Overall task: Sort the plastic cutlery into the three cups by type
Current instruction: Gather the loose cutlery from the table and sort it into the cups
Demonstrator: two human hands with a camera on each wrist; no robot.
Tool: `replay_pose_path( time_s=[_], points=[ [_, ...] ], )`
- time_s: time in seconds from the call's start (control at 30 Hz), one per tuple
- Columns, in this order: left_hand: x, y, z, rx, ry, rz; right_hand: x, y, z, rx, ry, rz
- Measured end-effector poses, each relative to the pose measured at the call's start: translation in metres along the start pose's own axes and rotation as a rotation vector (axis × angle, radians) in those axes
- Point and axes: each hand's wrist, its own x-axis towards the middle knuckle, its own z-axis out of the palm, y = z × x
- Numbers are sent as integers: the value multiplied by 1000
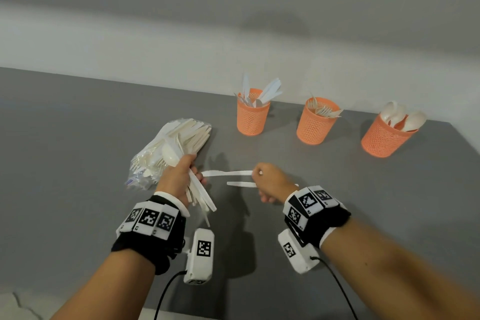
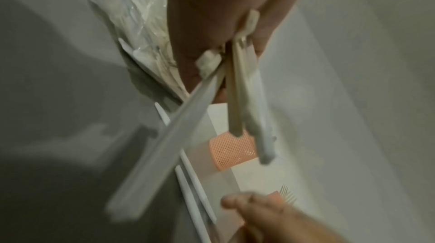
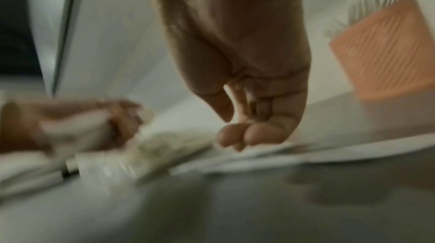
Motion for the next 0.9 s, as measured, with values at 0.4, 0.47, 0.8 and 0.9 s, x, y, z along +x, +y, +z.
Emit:
replay_pose_path(
  time_s=[0.4,0.47,0.8,0.9],
  points=[
    [-6,-3,3,84,-143,-28,17,50,-18,-350,193,233],
    [-8,-2,2,83,-165,-46,17,53,-24,-314,182,244],
    [-20,-7,1,115,-334,-82,39,-10,12,-309,33,-163],
    [-25,-11,3,124,-361,-93,40,-10,27,-482,16,-233]
  ],
)
